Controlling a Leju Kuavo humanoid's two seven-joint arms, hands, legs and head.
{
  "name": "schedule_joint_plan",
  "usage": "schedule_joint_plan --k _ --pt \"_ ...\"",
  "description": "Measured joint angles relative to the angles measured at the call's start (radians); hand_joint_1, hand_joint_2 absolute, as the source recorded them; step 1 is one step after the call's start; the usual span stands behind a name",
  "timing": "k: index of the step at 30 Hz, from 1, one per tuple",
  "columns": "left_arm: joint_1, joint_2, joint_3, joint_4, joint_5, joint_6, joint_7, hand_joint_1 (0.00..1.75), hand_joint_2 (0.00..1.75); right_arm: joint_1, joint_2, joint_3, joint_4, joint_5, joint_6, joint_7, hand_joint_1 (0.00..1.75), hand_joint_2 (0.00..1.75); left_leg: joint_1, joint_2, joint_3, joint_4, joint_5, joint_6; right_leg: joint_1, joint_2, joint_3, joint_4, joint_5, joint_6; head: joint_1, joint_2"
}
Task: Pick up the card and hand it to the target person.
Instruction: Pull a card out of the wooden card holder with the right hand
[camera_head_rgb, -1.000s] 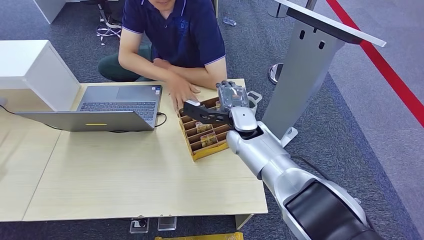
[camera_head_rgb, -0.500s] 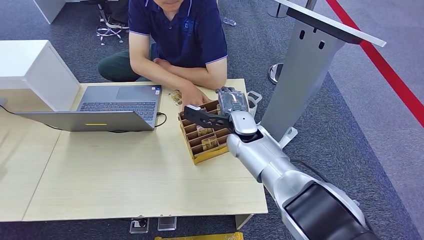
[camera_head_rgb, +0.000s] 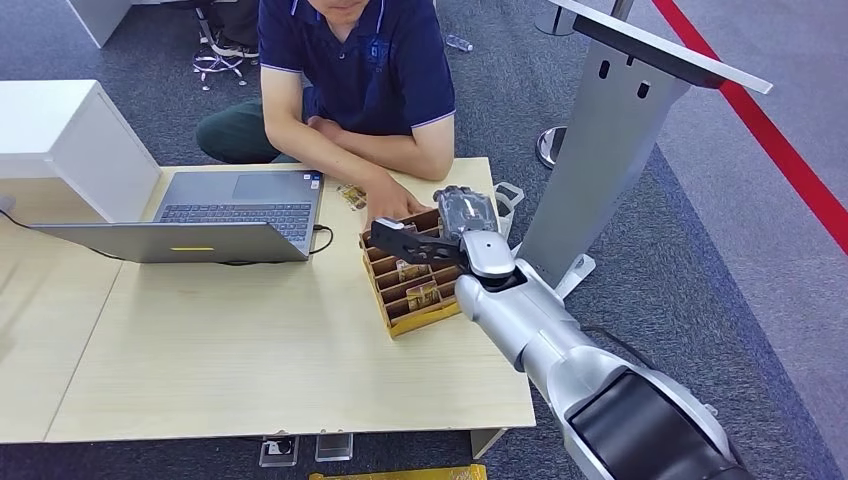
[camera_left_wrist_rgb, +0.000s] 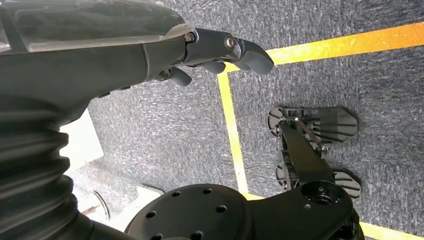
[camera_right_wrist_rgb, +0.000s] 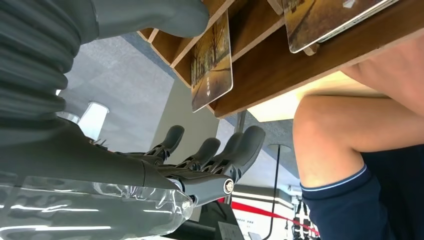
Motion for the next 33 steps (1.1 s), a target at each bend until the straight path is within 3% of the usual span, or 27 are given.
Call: schedule_joint_plan --k 33 --pt "0.003 0.002 0.001 0.000 0.007 0.002 -0.007 0.00 1.75 0.032 -0.022 -0.013 -0.035 -0.033 0.032 -0.005 0.00 1.75 0.000 0.000 0.000 0.000 0.000 0.000 0.000 0.000 0.000 0.000 0.000 0.000 -0.001 0.000"
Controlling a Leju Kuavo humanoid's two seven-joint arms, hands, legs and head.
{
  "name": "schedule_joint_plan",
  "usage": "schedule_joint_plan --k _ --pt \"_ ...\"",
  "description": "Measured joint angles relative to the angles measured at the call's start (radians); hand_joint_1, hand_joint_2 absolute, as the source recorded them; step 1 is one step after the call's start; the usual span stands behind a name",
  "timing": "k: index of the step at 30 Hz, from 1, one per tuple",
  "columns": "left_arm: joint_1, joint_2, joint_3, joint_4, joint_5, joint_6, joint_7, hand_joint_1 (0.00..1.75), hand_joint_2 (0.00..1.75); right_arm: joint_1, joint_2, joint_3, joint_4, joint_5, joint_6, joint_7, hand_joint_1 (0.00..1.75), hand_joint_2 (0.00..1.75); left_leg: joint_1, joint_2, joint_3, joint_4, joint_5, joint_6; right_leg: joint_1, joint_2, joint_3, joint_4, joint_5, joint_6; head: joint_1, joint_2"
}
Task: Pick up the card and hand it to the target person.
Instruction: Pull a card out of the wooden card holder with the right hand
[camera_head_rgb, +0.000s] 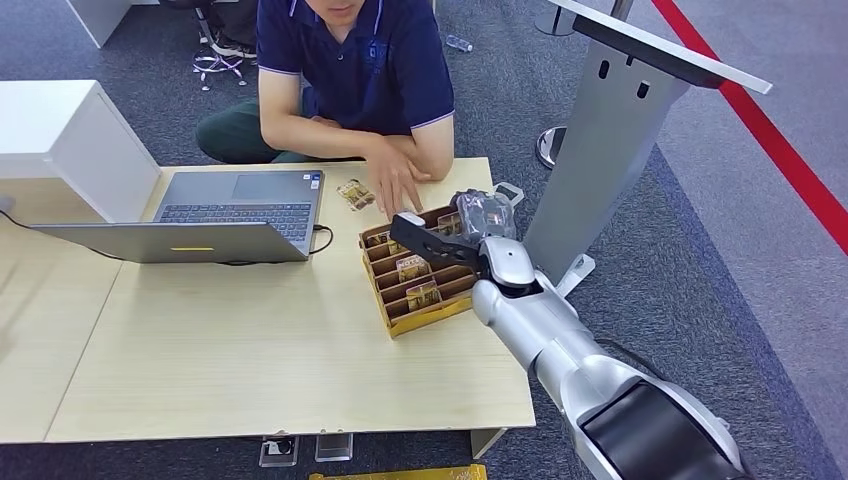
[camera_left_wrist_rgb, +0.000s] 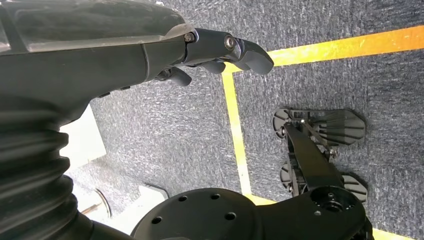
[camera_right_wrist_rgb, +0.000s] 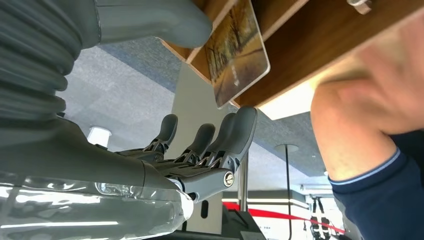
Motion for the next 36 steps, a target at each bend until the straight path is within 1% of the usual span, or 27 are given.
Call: schedule_joint_plan --k 36 --pt "0.003 0.001 0.001 0.000 0.010 0.003 -0.010 0.00 1.75 0.044 -0.023 -0.007 -0.048 -0.042 0.039 -0.003 0.00 1.75 0.000 0.000 0.000 0.000 0.000 0.000 0.000 0.000 0.000 0.000 0.000 0.000 0.000 0.000"
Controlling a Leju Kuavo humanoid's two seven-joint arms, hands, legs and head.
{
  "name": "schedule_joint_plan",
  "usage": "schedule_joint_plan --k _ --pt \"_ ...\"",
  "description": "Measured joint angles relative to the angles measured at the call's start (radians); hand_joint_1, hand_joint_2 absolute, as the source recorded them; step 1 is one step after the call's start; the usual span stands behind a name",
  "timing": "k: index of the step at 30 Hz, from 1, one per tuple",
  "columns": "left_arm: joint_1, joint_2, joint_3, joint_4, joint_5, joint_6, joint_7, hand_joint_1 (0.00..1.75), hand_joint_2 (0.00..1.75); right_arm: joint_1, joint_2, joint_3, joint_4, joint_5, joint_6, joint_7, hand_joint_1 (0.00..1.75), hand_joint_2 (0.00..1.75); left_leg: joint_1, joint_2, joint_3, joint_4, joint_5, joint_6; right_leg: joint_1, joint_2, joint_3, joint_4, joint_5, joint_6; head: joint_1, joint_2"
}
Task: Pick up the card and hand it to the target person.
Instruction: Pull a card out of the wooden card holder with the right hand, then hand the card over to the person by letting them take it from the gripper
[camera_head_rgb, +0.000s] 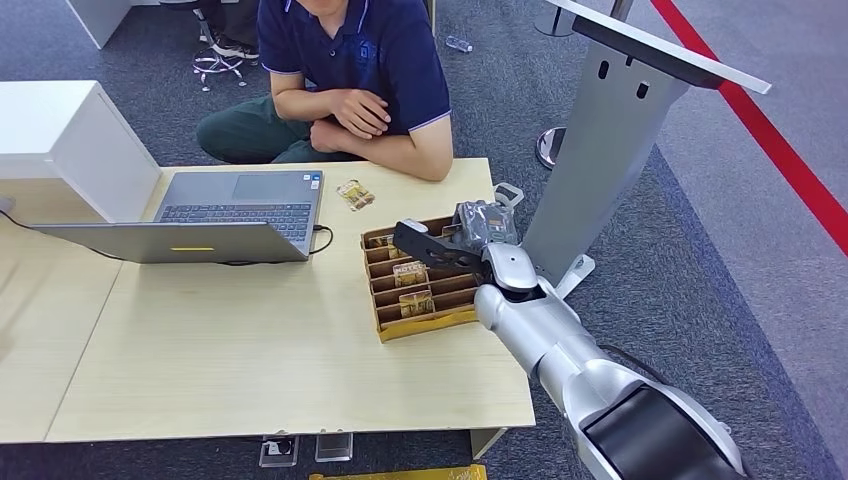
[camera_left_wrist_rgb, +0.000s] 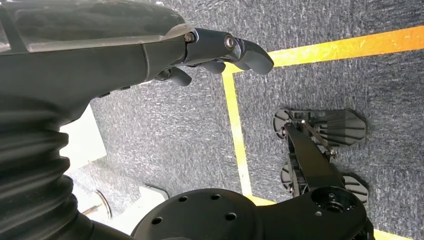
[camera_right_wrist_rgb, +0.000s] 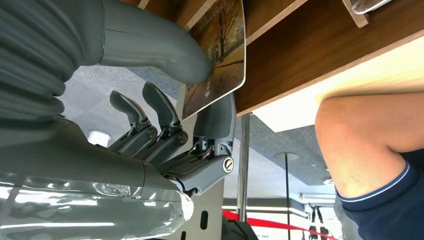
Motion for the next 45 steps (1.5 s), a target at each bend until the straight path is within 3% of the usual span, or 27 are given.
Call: schedule_joint_plan --k 45 --pt "0.006 0.003 0.001 0.000 0.009 0.002 -0.004 0.00 1.75 0.055 -0.026 -0.011 -0.056 -0.040 0.031 -0.002 0.00 1.75 0.000 0.000 0.000 0.000 0.000 0.000 0.000 0.000 0.000 0.000 0.000 0.000 0.001 0.000"
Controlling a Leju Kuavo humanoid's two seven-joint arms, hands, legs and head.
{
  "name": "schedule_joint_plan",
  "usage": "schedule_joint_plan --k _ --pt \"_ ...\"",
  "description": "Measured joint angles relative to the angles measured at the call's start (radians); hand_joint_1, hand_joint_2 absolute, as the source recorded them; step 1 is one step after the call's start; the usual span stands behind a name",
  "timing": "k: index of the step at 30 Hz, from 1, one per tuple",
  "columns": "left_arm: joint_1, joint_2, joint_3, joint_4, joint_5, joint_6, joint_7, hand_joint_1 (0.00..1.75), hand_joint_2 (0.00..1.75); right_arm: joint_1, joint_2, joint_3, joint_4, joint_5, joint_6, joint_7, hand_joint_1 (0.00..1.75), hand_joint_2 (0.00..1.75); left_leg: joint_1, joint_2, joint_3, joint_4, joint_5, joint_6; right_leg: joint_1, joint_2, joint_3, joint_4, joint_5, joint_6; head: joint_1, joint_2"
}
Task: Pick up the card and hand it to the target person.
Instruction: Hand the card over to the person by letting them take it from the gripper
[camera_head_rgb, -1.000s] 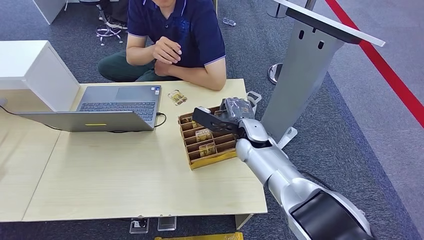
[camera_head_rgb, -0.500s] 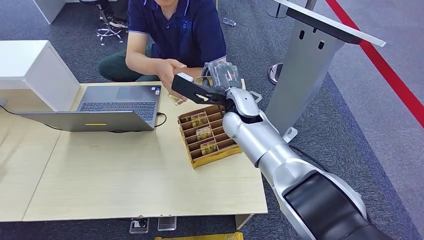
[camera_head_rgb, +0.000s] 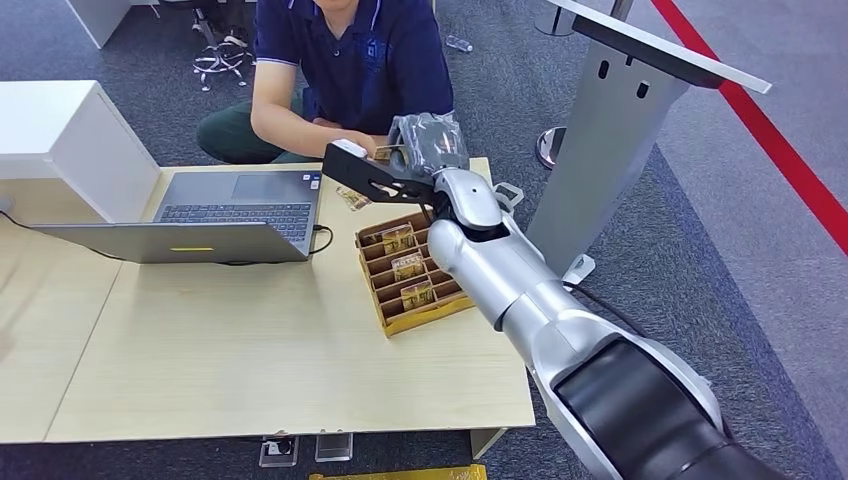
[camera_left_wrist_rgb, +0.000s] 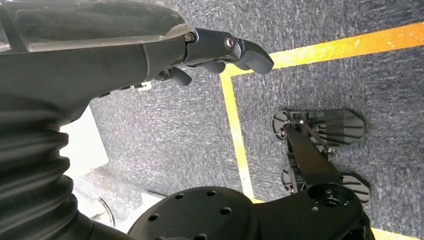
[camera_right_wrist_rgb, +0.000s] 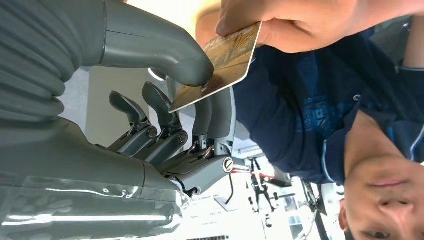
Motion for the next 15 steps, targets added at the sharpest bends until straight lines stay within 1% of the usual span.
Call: schedule_joint_plan --k 15 --pt "0.001 0.000 0.000 0.000 0.001 0.000 0.000 0.00 1.75 0.016 -0.006 -0.002 -0.013 -0.011 0.008 -0.002 0.00 1.75 0.000 0.000 0.000 0.000 0.000 0.000 0.000 0.000 0.000 0.000 0.000 0.000 -0.001 0.000"
